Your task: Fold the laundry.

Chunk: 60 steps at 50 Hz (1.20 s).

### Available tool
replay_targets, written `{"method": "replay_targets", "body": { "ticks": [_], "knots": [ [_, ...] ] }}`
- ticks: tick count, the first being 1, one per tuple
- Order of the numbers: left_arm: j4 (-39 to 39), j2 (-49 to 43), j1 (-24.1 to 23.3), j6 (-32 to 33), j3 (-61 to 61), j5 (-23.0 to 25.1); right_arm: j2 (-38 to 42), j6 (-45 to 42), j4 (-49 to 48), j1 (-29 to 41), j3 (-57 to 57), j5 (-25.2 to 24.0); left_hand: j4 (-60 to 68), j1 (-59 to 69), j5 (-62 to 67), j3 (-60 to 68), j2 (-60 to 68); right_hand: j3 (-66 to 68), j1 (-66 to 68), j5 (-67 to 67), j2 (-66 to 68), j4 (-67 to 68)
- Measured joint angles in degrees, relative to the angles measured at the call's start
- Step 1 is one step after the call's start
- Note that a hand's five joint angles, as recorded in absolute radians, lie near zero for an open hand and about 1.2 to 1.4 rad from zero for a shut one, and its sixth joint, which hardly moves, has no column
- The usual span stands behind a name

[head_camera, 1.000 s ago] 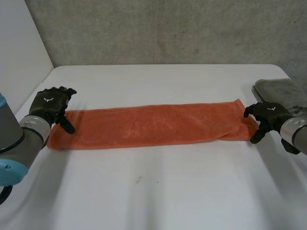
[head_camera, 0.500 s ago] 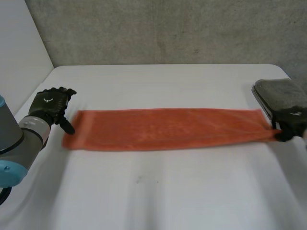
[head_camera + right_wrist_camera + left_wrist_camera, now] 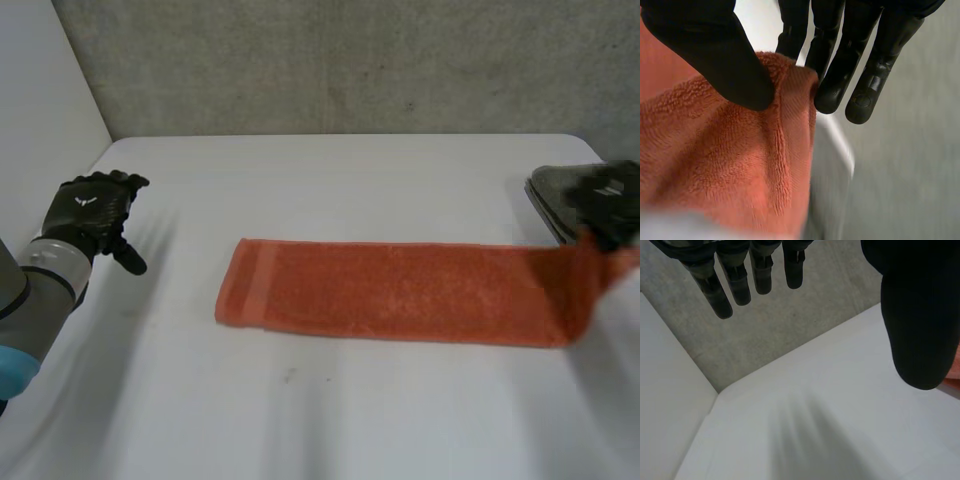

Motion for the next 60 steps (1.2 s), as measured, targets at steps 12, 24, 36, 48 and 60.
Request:
{"method": "replay_targets", "body": {
  "ticks": [12, 24, 36, 48, 60],
  "knots": [
    [0.0, 1.6, 0.3, -0.6, -0.4, 0.0, 14.9, -0.5, -5.0, 35.8, -19.1, -0.3, 0.0, 0.0, 0.0, 0.0, 0.0, 0.1, 0.3, 0.0, 0.0, 0.3],
    [0.0, 1.7, -0.1, -0.7, -0.8, 0.0, 33.2, -0.5, -4.7, 49.2, -33.7, -4.2, 0.0, 0.0, 0.0, 0.0, 0.0, -3.5, -1.9, -2.8, -3.6, -3.8],
    [0.1, 1.2, -4.9, -0.5, 1.5, 0.1, 23.8, 13.9, -2.3, 45.7, -28.2, -1.1, 0.0, 0.0, 0.0, 0.0, 0.0, -55.7, -44.2, -52.9, -54.7, -54.8],
    [-0.2, -5.9, -17.5, -0.2, 8.0, 1.7, 10.2, 37.9, 8.8, 29.9, -12.7, 6.0, 0.0, 0.0, 0.0, 0.0, 0.0, -55.7, -44.2, -52.9, -54.7, -54.8],
    [-3.1, -16.0, -24.5, 0.3, 13.9, 3.4, 9.1, 33.0, 2.4, 25.3, 2.3, 2.9, 0.0, 0.1, 0.0, 0.0, 0.0, -41.5, -33.0, -40.9, -41.2, -41.7]
  ]
}}
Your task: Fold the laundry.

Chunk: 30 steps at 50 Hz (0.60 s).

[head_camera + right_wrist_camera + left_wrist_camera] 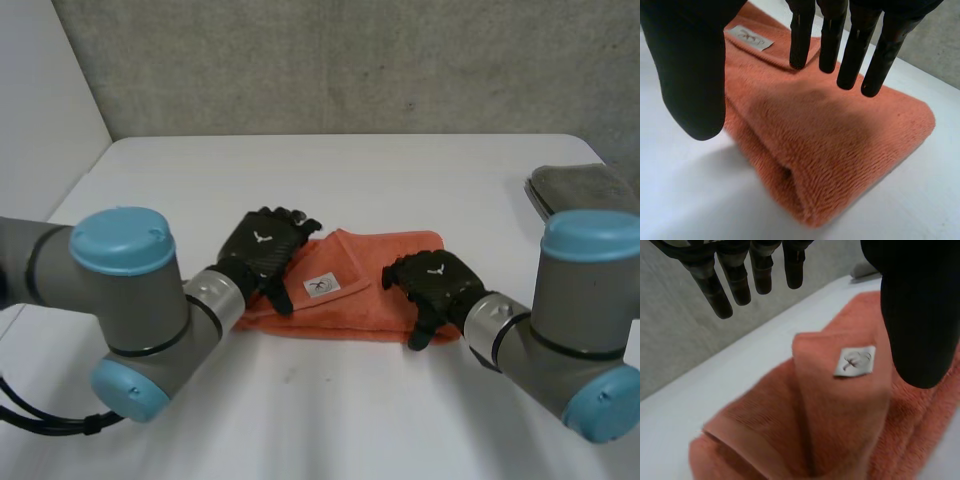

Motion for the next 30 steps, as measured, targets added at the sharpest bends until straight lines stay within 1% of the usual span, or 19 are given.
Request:
{"method": "replay_targets", "body": {
  "ticks": [1, 3, 13, 16, 18, 22, 23, 25, 26, 27, 30],
  "knots": [
    [-0.5, -1.1, -0.2, 0.0, 0.8, -0.1, -0.1, -0.6, -1.1, 0.0, 1.0, -0.2, 0.0, 0.1, 0.0, 0.0, 0.0, 2.3, 1.9, 2.1, 2.5, 2.3],
    [-1.2, -2.7, -0.3, 0.1, 2.2, -0.3, -0.2, -1.3, -2.2, 0.1, 2.0, -0.2, 0.0, 0.1, 0.0, 0.0, 0.0, 2.8, 2.2, 2.5, 3.1, 2.8],
    [-3.9, -7.6, 0.3, 0.8, 8.1, -0.9, 0.2, -2.6, -4.0, 0.9, 2.6, 0.3, 0.1, 0.1, 0.0, 0.0, 0.1, 9.3, 7.8, 8.7, 9.7, 9.2],
    [-4.4, -9.0, 0.7, 1.8, 9.6, -1.7, 0.2, -3.6, -4.4, 0.7, 2.6, 0.6, 0.1, 0.1, 0.0, 0.0, 0.1, 11.6, 9.8, 10.9, 12.0, 11.5],
    [-4.6, -9.8, 1.1, 2.5, 10.7, -3.1, 0.2, -4.6, -4.5, 0.5, 2.7, 0.7, 0.1, 0.1, 0.0, 0.1, 0.2, 11.9, 10.1, 11.1, 12.4, 11.8],
    [-4.5, -10.4, 3.0, 3.2, 12.5, -8.4, 0.3, -5.5, -4.6, 0.4, 2.8, 0.9, 2.2, 2.7, 1.3, 1.8, 2.1, 12.9, 10.8, 12.0, 13.3, 12.7],
    [-4.4, -10.4, 4.0, 3.4, 13.2, -11.0, 0.3, -5.8, -4.6, 0.3, 2.8, 1.1, 2.4, 2.8, 1.4, 1.8, 2.2, 13.0, 10.9, 12.1, 13.4, 12.8],
    [-4.4, -10.4, 5.4, 3.5, 13.9, -14.5, 0.4, -6.0, -4.6, 0.3, 2.8, 1.3, 2.5, 2.8, 1.4, 2.0, 2.3, 13.1, 11.1, 12.2, 13.4, 12.9],
    [-4.4, -10.4, 5.4, 3.5, 13.9, -14.5, 0.4, -6.0, -4.6, 0.3, 2.8, 1.3, 2.5, 2.8, 1.4, 2.0, 2.3, 13.1, 11.1, 12.2, 13.4, 12.9],
    [-4.3, -10.4, 7.0, 3.7, 14.4, -18.8, 0.5, -6.1, -4.6, 0.3, 2.7, 1.7, 2.5, 2.8, 1.5, 2.0, 2.3, 13.1, 11.1, 12.2, 13.4, 12.9],
    [-4.3, -10.2, 7.9, 3.8, 14.3, -21.5, 0.5, -6.2, -4.6, 0.3, 2.7, 2.1, 2.5, 2.8, 1.5, 2.0, 2.3, 13.1, 11.1, 12.2, 13.4, 12.9]
  ]
}}
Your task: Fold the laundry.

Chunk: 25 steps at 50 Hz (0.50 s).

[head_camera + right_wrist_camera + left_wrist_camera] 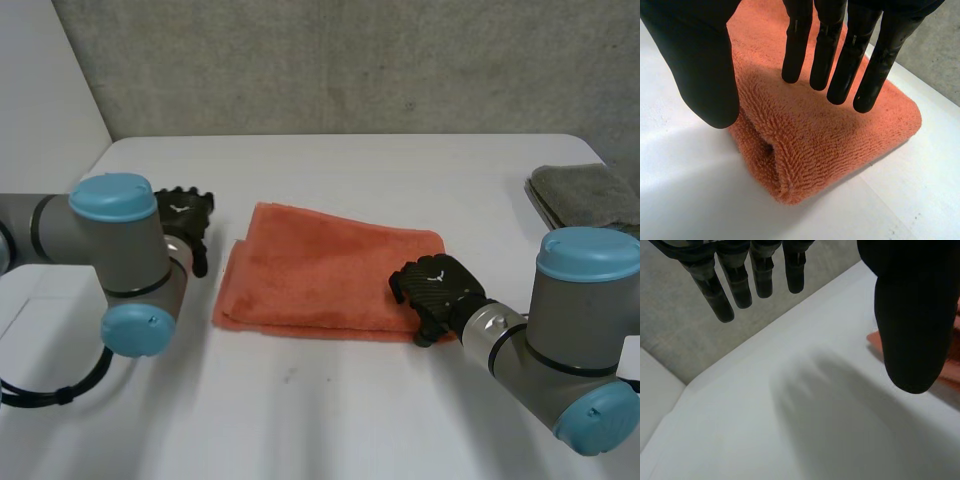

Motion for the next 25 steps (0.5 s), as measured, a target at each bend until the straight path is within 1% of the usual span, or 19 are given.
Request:
{"method": "replay_targets", "body": {
  "ticks": [3, 9, 13, 19, 20, 21, 22, 23, 25],
  "knots": [
    [0.0, 0.4, -0.1, -0.1, -0.9, 0.0, 0.0, 0.0, 0.0, 0.0, 0.1, 0.3, -0.1, -0.1, -0.2, -0.1, -0.1, 0.3, 0.0, 0.4, 0.3, 0.3],
    [0.1, 3.0, -1.1, -0.4, -3.9, 3.6, 0.1, -0.1, -0.4, 0.0, 0.5, 0.8, -0.1, -0.2, -0.2, -0.1, -0.1, 1.2, 1.1, 1.3, 1.3, 1.3],
    [0.2, 5.2, -1.9, -0.5, -6.3, 5.5, 0.0, -1.0, -1.3, 0.0, 1.3, 2.1, -0.1, -0.2, -0.2, -0.1, -0.1, 2.1, 1.9, 2.2, 2.2, 2.2],
    [0.3, 7.5, -2.3, -0.6, -8.8, 6.0, -0.1, -3.8, -2.7, -0.2, 2.7, 3.9, -0.2, -0.2, -0.2, -0.1, -0.1, 3.4, 2.6, 3.5, 3.5, 3.6],
    [0.2, 7.9, -2.3, -0.6, -9.2, 5.9, -0.1, -4.5, -3.0, -0.4, 3.0, 4.2, -0.2, -0.2, -0.2, -0.1, -0.1, 11.1, 8.4, 10.8, 11.1, 10.9],
    [0.3, 8.0, -2.3, -0.6, -9.4, 5.9, 0.0, -4.8, -3.1, -0.6, 3.2, 4.3, -0.2, -0.2, -0.2, -0.1, -0.1, 15.5, 11.9, 15.8, 15.5, 15.8],
    [0.3, 8.0, -2.3, -0.6, -9.4, 5.9, 0.0, -4.8, -3.1, -0.6, 3.2, 4.3, -0.2, -0.2, -0.2, -0.1, -0.1, 15.5, 11.9, 15.8, 15.5, 15.8],
    [0.3, 8.4, -2.3, -0.6, -9.9, 5.9, 0.0, -5.4, -3.5, -1.2, 3.5, 4.5, -0.2, -0.2, -0.2, -0.1, -0.1, 23.9, 17.6, 24.4, 24.4, 24.3],
    [0.3, 8.9, -2.2, -0.6, -10.4, 5.8, 0.1, -6.1, -3.8, -2.1, 3.7, 4.6, -0.3, -0.2, -0.3, -0.1, -0.2, 24.9, 18.3, 25.5, 25.4, 25.4]
  ]
}}
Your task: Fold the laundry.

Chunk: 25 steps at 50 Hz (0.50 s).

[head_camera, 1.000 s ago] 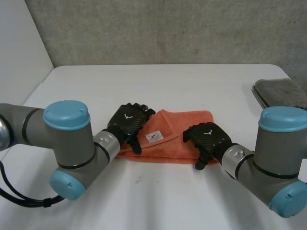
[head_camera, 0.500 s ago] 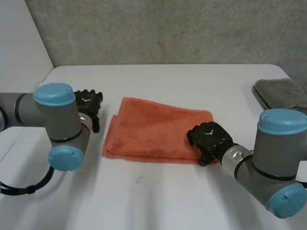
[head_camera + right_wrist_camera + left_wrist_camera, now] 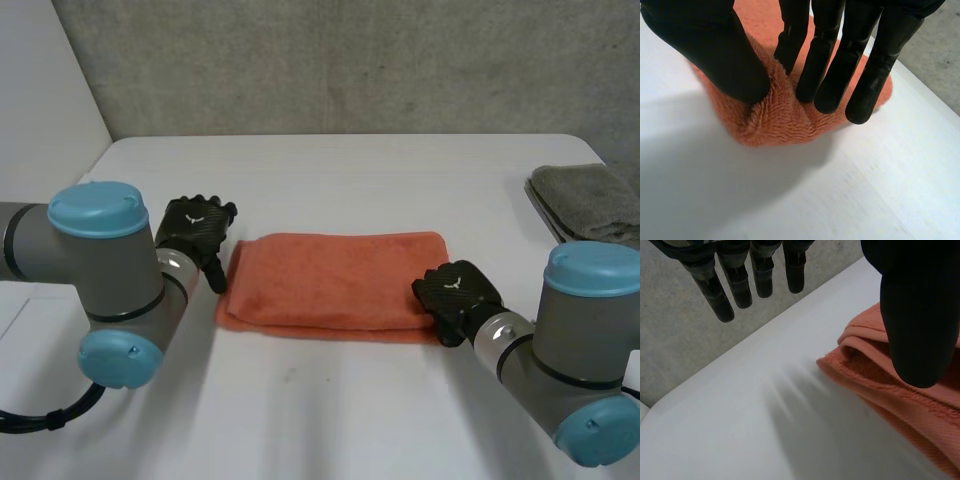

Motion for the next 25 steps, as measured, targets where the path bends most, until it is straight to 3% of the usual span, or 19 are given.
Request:
{"method": "replay_targets", "body": {
  "ticks": [8, 17, 21, 25],
  "knots": [
    [0.0, 3.3, 0.6, 0.0, -2.1, 0.1, -0.3, -5.1, 0.3, -2.9, -0.3, 1.2, -0.5, -0.2, -0.6, -0.2, -0.4, 3.1, 2.0, 3.0, 2.2, 3.3],
    [0.0, 10.1, 2.2, -0.1, -6.0, 0.4, -2.5, -21.1, 0.9, -3.2, -4.5, 3.9, -0.9, -0.6, -0.9, -0.5, -0.7, 3.1, 2.8, 3.0, 2.2, 3.3],
    [0.0, 12.2, 2.7, -0.3, -7.2, 0.9, -3.1, -27.2, 0.7, 1.6, -8.2, 4.1, -0.9, -0.6, -0.9, -0.5, -0.7, 3.1, 3.4, 3.0, 2.2, 3.3],
    [0.0, 13.4, 3.0, -1.1, -8.0, 1.3, -0.6, -31.1, 0.3, 11.9, -13.1, 2.3, -1.1, -0.6, -1.1, -0.5, -0.7, 3.1, 3.4, 3.3, 2.2, 3.4]
  ]
}}
